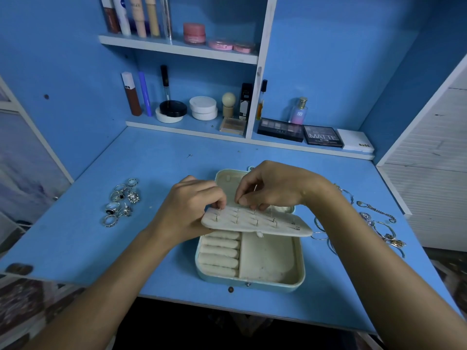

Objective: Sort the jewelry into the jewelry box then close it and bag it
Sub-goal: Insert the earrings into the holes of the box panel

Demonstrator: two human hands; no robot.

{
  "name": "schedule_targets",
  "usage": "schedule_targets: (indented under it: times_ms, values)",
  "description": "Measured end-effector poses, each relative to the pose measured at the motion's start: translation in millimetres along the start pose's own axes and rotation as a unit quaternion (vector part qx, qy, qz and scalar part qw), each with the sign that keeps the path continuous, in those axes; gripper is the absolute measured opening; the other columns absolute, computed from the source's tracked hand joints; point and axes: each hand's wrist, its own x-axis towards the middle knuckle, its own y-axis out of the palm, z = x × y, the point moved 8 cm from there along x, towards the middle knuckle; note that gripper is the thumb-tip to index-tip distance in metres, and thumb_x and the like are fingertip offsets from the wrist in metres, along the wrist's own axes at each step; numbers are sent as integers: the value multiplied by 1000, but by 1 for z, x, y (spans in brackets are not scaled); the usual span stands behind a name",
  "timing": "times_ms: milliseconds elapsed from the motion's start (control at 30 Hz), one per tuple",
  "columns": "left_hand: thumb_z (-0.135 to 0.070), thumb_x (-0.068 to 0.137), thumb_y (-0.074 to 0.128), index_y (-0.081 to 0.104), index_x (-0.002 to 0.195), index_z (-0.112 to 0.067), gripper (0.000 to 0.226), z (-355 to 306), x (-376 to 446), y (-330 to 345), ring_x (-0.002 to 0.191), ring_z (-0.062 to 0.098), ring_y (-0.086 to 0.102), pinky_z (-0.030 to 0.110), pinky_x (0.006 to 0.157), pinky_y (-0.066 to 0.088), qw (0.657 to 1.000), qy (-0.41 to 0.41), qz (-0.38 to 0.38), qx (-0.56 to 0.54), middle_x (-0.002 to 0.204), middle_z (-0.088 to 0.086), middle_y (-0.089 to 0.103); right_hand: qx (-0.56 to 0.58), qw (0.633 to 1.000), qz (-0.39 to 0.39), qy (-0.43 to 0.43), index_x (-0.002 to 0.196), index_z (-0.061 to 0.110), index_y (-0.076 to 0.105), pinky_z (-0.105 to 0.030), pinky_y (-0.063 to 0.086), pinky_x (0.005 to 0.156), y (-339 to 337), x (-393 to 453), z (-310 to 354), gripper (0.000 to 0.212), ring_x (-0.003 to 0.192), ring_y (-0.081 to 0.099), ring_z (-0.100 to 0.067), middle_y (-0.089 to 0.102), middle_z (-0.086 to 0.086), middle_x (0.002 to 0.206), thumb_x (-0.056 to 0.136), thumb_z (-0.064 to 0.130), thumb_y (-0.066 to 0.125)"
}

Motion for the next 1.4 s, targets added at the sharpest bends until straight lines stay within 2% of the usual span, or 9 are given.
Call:
schedule_targets:
  times_ms: [133,300,500,733,967,1200,1300,1400]
  values:
    - [-21,73,53,61,67,-14,12,0,0,0,59,11,49,36,61,41,1000,-3,0,-2,66,-8,57,-14,1000,1,-2,91,24,77,-24,60,76,0,0,1,7,72,70,-11,73,5,78,92,21,71]
    - [-21,72,54,61,68,-15,10,1,-1,0,61,8,47,34,62,39,1000,0,-2,-2,66,-8,58,9,1000,-2,-3,91,18,76,-20,58,70,-1,0,1,9,71,69,-7,69,10,70,94,15,68]
    - [-25,74,59,61,69,-16,10,2,-1,1,62,9,48,33,63,40,1000,4,-4,-2,67,-8,58,-4,1000,-3,-15,92,19,76,-24,61,74,-1,-1,5,8,72,68,-8,71,-1,81,93,17,69]
    - [-21,71,66,61,70,-16,7,3,-2,2,61,9,49,34,62,40,1000,10,-2,0,68,-9,57,-10,1000,-5,-15,92,20,76,-25,61,74,-1,-1,5,8,75,70,-12,72,0,85,94,16,69]
    - [-18,68,75,61,71,-16,14,4,-3,4,61,10,50,34,61,40,1000,9,1,0,68,-9,57,-6,1000,-9,-14,92,19,76,-21,59,72,-1,-2,3,8,72,69,-7,70,13,70,93,16,69]
    - [-23,73,60,61,68,-16,9,2,-1,1,60,10,48,36,60,41,1000,6,-3,-5,66,-9,57,-34,999,-5,-14,89,25,78,-22,59,76,1,-2,5,8,71,67,-5,72,12,76,91,20,72]
    - [-23,73,58,61,68,-16,9,2,-1,1,60,10,48,37,60,41,1000,3,-2,-6,66,-9,57,-60,998,-3,-16,89,29,78,-28,59,83,2,-1,8,8,79,70,-11,73,13,82,89,23,73]
    - [-25,75,59,61,68,-15,12,1,-1,1,59,11,49,37,60,41,1000,2,-3,-8,66,-8,57,-72,997,10,-6,88,32,78,-30,59,85,2,-2,10,8,79,71,-11,73,16,82,88,26,72]
